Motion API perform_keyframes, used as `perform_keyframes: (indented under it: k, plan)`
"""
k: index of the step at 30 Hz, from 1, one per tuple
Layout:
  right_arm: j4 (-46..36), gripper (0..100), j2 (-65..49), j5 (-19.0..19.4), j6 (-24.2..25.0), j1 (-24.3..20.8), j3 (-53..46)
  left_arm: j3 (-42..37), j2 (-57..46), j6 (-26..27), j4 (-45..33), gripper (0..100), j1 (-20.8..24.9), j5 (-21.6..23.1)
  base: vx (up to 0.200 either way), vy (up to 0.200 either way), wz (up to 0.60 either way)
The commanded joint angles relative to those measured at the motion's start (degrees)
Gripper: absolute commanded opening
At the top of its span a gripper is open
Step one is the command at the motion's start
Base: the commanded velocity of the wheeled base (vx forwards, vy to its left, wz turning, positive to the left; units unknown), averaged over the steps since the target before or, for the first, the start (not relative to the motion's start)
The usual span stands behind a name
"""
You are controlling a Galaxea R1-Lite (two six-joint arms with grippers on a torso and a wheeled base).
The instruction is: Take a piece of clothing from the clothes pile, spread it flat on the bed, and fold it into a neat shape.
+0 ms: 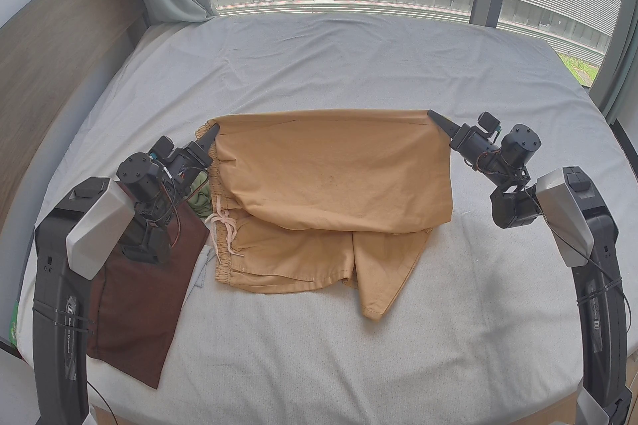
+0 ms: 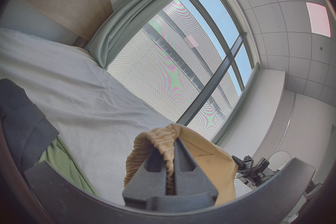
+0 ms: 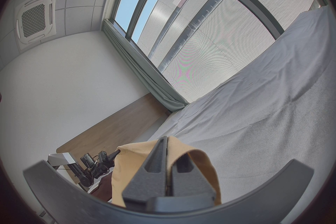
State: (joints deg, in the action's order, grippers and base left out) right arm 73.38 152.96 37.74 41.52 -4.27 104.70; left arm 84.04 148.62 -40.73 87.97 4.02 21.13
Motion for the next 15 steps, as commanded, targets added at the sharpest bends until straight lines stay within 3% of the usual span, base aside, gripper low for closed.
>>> perform_keyframes:
  k: [1,2,9,15]
  plan:
    - [-0.43,100,0.41,-0.04,0.05,-0.13,0.85,0.51,0.53,-0.05,0.01,0,0.02,0.06,0.000,0.000,0.00]
    - [-0.78,100,0.33,-0.12,0.05,-0.04,1.29,0.60,0.53,-0.14,0.01,100,0.02,0.06,0.000,0.000,0.00]
    - [-1.13,100,0.24,-0.21,-0.21,-0.04,1.38,-2.92,-0.61,-5.06,-0.96,100,0.20,0.23,0.000,0.000,0.00]
    - [1.24,100,-4.07,-0.21,-1.09,-0.13,-8.38,-7.40,-1.57,-5.33,-0.52,100,0.28,0.49,0.000,0.000,0.00]
